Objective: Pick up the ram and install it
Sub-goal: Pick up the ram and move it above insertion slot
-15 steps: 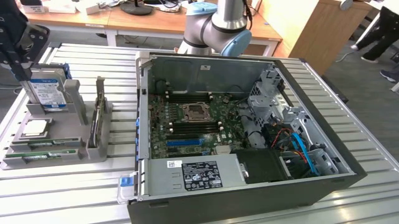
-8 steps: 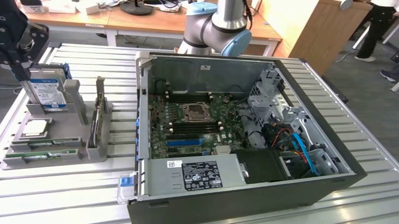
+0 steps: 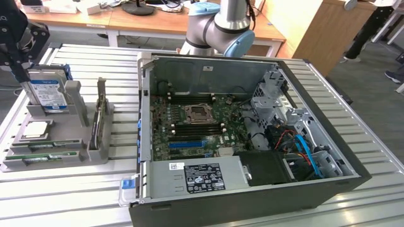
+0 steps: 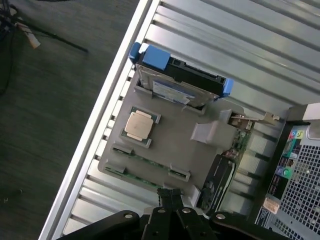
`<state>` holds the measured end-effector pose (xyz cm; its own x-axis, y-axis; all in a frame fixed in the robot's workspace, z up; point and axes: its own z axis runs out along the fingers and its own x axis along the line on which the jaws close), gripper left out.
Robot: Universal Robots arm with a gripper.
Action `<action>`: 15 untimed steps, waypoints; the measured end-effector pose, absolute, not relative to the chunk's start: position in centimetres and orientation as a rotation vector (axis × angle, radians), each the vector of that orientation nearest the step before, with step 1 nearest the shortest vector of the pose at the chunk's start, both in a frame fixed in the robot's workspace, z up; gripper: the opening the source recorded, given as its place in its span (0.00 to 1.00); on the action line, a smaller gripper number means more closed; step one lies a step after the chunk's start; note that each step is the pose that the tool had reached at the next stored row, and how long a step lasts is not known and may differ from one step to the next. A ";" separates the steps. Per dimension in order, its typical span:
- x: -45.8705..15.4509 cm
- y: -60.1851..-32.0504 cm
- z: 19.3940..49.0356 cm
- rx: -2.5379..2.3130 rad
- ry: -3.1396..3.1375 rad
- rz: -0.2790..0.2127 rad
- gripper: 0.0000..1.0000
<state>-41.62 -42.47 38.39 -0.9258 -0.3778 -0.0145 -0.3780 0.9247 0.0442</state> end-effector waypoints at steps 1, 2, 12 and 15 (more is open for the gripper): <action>-41.6 -42.5 38.4 -0.631 3.072 0.073 0.10; -41.6 -42.5 38.4 -0.657 3.067 0.073 0.10; -41.6 -42.5 38.4 -0.919 3.007 0.072 0.10; -41.6 -42.5 38.4 -0.998 2.984 0.072 0.10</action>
